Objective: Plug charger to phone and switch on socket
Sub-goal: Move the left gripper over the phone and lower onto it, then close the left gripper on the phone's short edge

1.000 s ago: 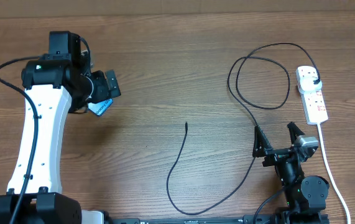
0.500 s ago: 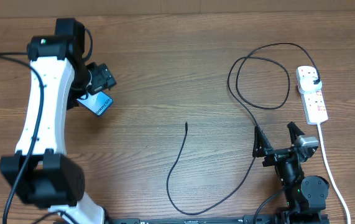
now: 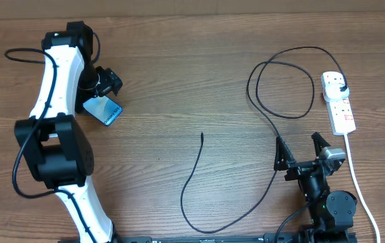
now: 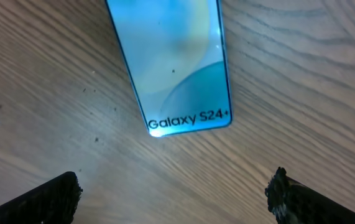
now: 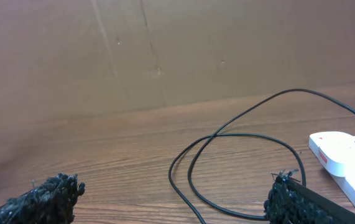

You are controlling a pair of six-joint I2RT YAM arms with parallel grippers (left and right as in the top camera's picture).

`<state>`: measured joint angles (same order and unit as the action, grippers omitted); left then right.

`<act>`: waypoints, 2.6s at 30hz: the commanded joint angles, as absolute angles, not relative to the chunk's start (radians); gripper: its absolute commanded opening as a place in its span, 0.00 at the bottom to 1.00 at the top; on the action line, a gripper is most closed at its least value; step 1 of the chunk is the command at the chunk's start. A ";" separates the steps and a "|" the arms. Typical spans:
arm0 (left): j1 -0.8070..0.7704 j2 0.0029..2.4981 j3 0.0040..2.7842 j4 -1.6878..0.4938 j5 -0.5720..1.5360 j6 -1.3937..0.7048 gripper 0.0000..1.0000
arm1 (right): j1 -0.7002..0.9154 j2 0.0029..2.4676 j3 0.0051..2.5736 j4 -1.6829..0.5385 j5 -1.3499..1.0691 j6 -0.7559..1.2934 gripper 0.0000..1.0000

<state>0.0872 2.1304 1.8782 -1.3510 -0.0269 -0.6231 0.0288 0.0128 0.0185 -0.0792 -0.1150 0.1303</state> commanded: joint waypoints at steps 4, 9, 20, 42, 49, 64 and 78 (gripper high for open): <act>0.089 2.181 1.899 -1.325 -0.027 -0.631 1.00 | 0.036 0.005 0.008 -0.076 -0.105 0.126 1.00; 0.092 2.193 1.885 -1.285 -0.037 -0.689 1.00 | 0.035 0.005 0.008 -0.076 -0.105 0.126 1.00; 0.091 2.214 1.882 -1.234 -0.038 -0.764 1.00 | 0.035 0.005 0.008 -0.076 -0.105 0.126 1.00; 0.117 2.302 1.882 -1.214 -0.063 -0.736 1.00 | 0.036 0.005 0.008 -0.076 -0.105 0.126 1.00; 0.169 2.302 1.882 -1.213 -0.031 -0.703 1.00 | 0.035 0.005 0.008 -0.076 -0.105 0.126 1.00; 0.168 2.302 1.879 -1.172 -0.060 -0.669 1.00 | 0.035 0.005 0.008 -0.076 -0.105 0.126 1.00; 0.156 2.302 1.846 -1.131 -0.059 -0.737 1.00 | 0.036 0.005 0.008 -0.076 -0.105 0.126 1.00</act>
